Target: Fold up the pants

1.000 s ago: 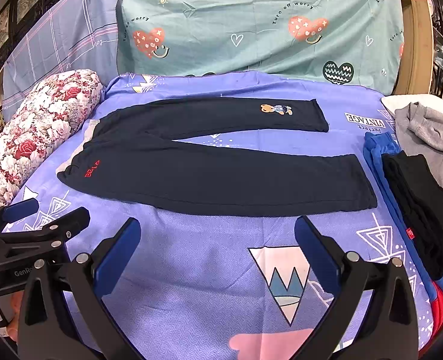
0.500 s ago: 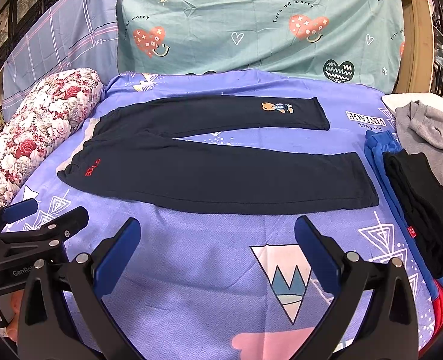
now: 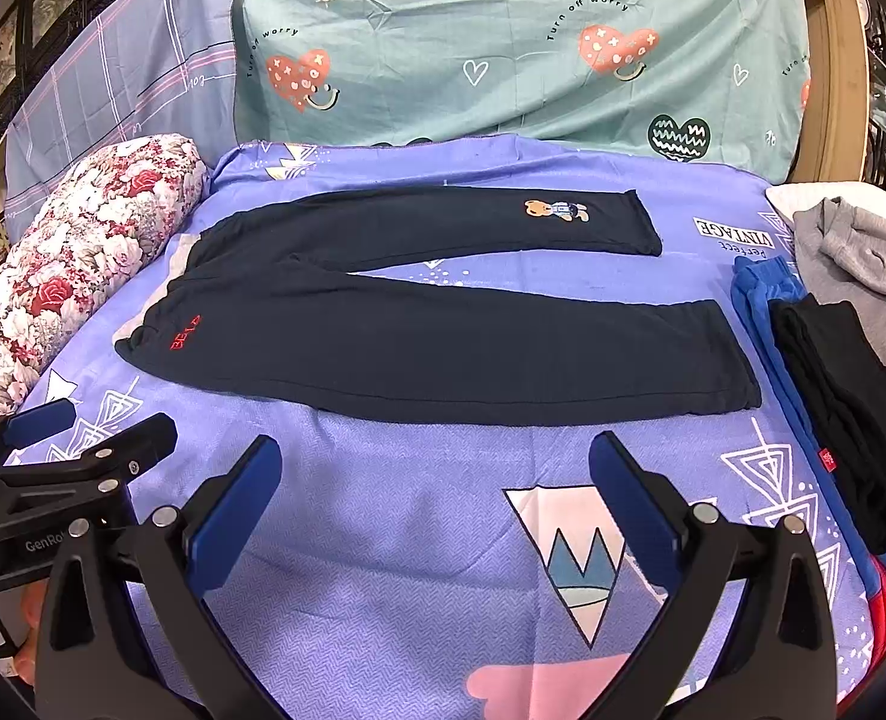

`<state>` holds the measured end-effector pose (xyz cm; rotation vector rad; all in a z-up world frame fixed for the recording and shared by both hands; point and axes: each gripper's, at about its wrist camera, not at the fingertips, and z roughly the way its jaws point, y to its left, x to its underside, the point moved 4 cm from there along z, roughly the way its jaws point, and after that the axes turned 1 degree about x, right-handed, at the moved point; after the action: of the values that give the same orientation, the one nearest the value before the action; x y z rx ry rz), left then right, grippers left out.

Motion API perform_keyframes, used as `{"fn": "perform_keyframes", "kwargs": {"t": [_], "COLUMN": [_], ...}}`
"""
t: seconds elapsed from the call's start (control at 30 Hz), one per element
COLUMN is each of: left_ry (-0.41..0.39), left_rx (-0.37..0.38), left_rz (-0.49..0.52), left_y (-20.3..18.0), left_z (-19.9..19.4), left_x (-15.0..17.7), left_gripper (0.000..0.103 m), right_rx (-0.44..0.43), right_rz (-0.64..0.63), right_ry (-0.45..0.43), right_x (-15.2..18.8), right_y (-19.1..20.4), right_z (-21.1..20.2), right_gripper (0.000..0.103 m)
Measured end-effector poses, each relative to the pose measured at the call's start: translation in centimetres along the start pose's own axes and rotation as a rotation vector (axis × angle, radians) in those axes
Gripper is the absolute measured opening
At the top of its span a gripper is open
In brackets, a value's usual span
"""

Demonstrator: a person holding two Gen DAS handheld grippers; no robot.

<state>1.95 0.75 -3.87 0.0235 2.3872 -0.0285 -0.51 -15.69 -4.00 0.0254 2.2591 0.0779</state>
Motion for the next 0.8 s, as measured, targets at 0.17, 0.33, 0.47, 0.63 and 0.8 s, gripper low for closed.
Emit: {"fn": "perform_keyframes", "kwargs": {"t": [0.17, 0.33, 0.47, 0.63, 0.8], "left_ry": [0.003, 0.003, 0.004, 0.003, 0.007], "left_rx": [0.001, 0.001, -0.001, -0.006, -0.007], "left_rz": [-0.002, -0.002, 0.0, 0.002, 0.003], "left_y": [0.14, 0.16, 0.15, 0.1, 0.04], "left_z": [0.03, 0.01, 0.04, 0.02, 0.07], "left_x": [-0.02, 0.02, -0.06, -0.2, -0.25], "left_gripper": [0.101, 0.101, 0.101, 0.101, 0.101], "right_rx": [-0.001, 0.001, -0.001, -0.001, -0.002], "right_rz": [0.002, 0.002, 0.003, 0.002, 0.004], "right_ry": [0.001, 0.0, 0.002, 0.001, 0.005], "right_x": [0.07, 0.06, 0.09, 0.17, 0.21], "right_y": [0.03, 0.09, 0.07, 0.11, 0.12], "right_z": [0.07, 0.04, 0.09, 0.14, 0.27], "right_gripper": [0.102, 0.102, 0.102, 0.102, 0.102]}}
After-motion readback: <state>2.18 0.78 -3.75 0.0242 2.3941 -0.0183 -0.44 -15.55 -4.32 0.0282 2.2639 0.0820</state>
